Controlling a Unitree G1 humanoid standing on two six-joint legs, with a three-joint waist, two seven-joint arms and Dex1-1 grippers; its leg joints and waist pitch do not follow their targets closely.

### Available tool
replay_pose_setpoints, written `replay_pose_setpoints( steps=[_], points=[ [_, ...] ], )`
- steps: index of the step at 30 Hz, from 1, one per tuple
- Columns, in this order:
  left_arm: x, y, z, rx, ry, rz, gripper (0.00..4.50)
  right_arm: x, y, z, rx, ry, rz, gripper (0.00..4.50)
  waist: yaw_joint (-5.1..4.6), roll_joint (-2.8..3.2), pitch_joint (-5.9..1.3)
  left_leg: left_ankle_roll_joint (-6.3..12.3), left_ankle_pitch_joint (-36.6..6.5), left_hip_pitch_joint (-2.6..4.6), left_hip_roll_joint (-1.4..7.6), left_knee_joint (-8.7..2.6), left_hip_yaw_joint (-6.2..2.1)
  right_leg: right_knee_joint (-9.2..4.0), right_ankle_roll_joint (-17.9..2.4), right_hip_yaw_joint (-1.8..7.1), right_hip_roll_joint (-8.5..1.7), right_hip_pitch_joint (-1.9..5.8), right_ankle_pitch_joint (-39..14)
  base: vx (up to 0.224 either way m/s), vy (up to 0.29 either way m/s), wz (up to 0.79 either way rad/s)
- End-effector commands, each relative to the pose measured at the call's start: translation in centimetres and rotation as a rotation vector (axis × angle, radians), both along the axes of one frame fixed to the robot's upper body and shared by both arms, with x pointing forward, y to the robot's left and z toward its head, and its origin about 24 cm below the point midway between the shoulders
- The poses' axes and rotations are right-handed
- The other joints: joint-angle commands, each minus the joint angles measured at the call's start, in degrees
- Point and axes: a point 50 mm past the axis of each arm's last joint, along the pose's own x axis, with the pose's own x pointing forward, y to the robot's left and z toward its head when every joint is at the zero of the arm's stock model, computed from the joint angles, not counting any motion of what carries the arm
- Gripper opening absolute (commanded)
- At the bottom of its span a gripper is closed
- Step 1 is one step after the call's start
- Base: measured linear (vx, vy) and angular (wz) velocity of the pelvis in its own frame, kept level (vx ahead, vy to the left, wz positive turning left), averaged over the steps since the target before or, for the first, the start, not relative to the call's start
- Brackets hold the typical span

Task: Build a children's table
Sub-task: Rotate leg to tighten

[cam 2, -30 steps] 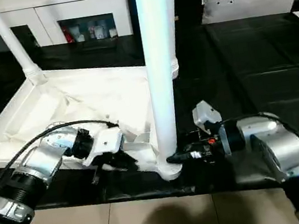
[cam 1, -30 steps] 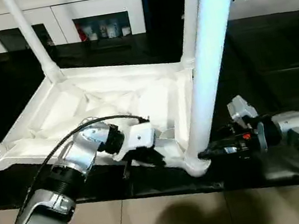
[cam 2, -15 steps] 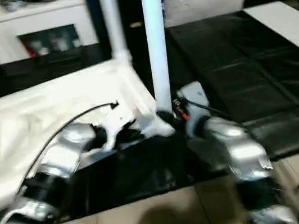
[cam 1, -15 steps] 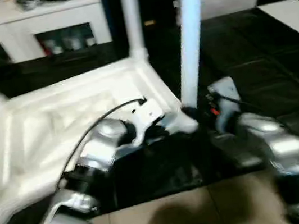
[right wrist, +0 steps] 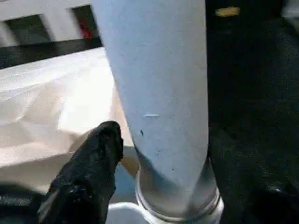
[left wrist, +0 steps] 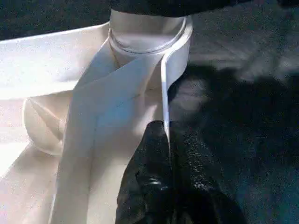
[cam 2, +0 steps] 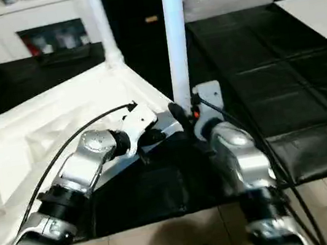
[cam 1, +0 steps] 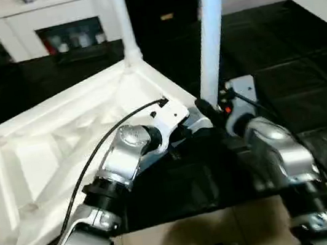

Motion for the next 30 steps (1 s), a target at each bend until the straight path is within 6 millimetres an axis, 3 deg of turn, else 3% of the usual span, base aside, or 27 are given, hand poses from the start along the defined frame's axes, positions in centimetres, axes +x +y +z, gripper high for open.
replay_pose_setpoints(
  steps=[1, 2, 5, 6, 11, 16, 18, 20, 21, 22, 25, 26, 30],
  points=[
    [0.1, -0.1, 1.4, -0.022, -0.077, -0.051, 0.00, -0.4, 0.5, 0.7, 0.013, -0.040, 0.082, 3.38, 0.66, -0.60, -5.32, 10.51, 0.28, -0.27, 0.67, -3.06, 0.57, -3.20, -4.48, 3.78, -3.15, 5.86, -13.63, 0.000, 0.000, 0.00],
    [0.0, 0.3, 1.3, -0.019, -0.076, -0.072, 0.00, -0.8, -0.1, 0.7, 0.008, -0.045, 0.115, 3.46, 1.05, -0.66, -5.11, 9.20, -1.82, -0.12, 0.71, -3.21, 0.63, -3.66, -3.43, 3.76, -3.10, 5.76, -16.44, 0.000, 0.000, 0.00],
    [-0.1, 1.6, 0.8, 0.005, -0.056, -0.124, 0.00, -1.8, -2.3, 0.9, -0.049, -0.058, 0.236, 3.73, 1.71, -0.75, -4.72, 7.60, -6.48, 0.32, 0.62, -3.49, 0.87, -4.60, -1.39, 3.53, -2.93, 5.58, -21.72, 0.000, 0.000, 0.00],
    [-0.4, 2.3, 0.6, 0.015, -0.051, -0.188, 0.00, -2.5, -3.2, 1.1, -0.071, -0.055, 0.326, 3.79, 1.75, -0.92, -4.70, 7.16, -8.47, 0.35, 0.28, -3.52, 0.92, -5.05, 0.11, 3.34, -2.85, 5.79, -24.24, 0.000, 0.000, 0.00],
    [-0.8, 3.9, 0.0, 0.051, -0.019, -0.294, 0.00, -3.3, -4.2, 1.5, -0.095, -0.031, 0.488, 4.12, 1.48, -0.90, -4.58, 5.85, -10.36, 0.68, 0.02, -3.53, 0.94, -5.81, 2.19, 2.88, -2.68, 5.54, -28.10, 0.000, 0.000, 0.00],
    [-1.5, 5.0, -0.1, 0.067, -0.002, -0.395, 0.00, -3.5, -4.4, 1.9, -0.102, -0.014, 0.578, 4.45, 1.95, -1.04, -4.70, 6.51, -8.51, 0.55, 0.42, -3.67, 0.82, -5.28, 1.05, 3.25, -2.86, 5.45, -25.90, 0.000, 0.000, 0.00],
    [-2.3, 6.4, -0.3, 0.123, 0.022, -0.507, 0.00, -4.0, -4.1, 1.9, -0.126, 0.017, 0.714, 4.45, 2.31, -1.85, -4.19, 7.28, -8.31, 0.28, 0.55, -3.94, 0.80, -4.88, 0.93, 3.56, -2.90, 5.32, -25.51, 0.000, 0.000, 0.00],
    [-2.7, 6.9, -0.4, 0.146, 0.033, -0.547, 0.00, -4.3, -3.9, 1.7, -0.128, 0.035, 0.776, 4.45, 2.55, -1.51, -4.14, 7.22, -7.68, 0.55, 0.97, -4.07, 0.79, -4.84, 0.30, 3.84, -3.03, 5.11, -24.77, 0.000, 0.000, 0.00],
    [-2.7, 7.0, -0.4, 0.149, 0.035, -0.553, 0.00, -4.4, -3.9, 1.6, -0.127, 0.038, 0.786, 4.45, 2.60, -1.92, -4.05, 7.21, -7.65, 0.51, 1.05, -4.12, 0.82, -4.82, 0.15, 3.89, -3.03, 5.10, -24.48, 0.000, 0.000, 0.00],
    [-3.1, 7.3, -0.3, 0.161, 0.043, -0.590, 0.00, -4.6, -3.6, 1.5, -0.124, 0.046, 0.829, 4.20, 2.93, -2.64, -3.71, 7.18, -7.59, 0.66, 1.05, -4.30, 0.94, -4.74, -0.19, 4.07, -3.01, 4.87, -24.47, 0.000, 0.000, 0.00],
    [-3.5, 7.4, -0.3, 0.167, 0.052, -0.630, 0.00, -4.8, -3.1, 1.3, -0.119, 0.066, 0.893, 4.09, 3.36, -2.13, -3.62, 6.97, -7.06, 0.87, 1.62, -4.51, 0.74, -4.42, -1.51, 4.48, -3.32, 4.82, -23.57, 0.000, 0.000, 0.00],
    [-3.7, 7.4, -0.3, 0.167, 0.053, -0.645, 0.00, -4.9, -2.9, 1.2, -0.121, 0.069, 0.918, 3.86, 3.38, -2.70, -3.35, 7.07, -6.60, 0.75, 1.84, -4.67, 0.74, -4.08, -2.74, 4.72, -3.26, 4.78, -21.42, 0.000, 0.000, 0.00],
    [-4.1, 7.3, -0.2, 0.167, 0.044, -0.672, 0.00, -5.1, -1.9, 1.0, -0.105, 0.085, 0.977, 3.63, 3.65, -2.84, -2.86, 6.58, -7.56, 0.93, 1.76, -4.86, 0.85, -4.08, -3.64, 5.06, -3.41, 4.74, -22.53, 0.000, 0.000, 0.00]
  ],
)
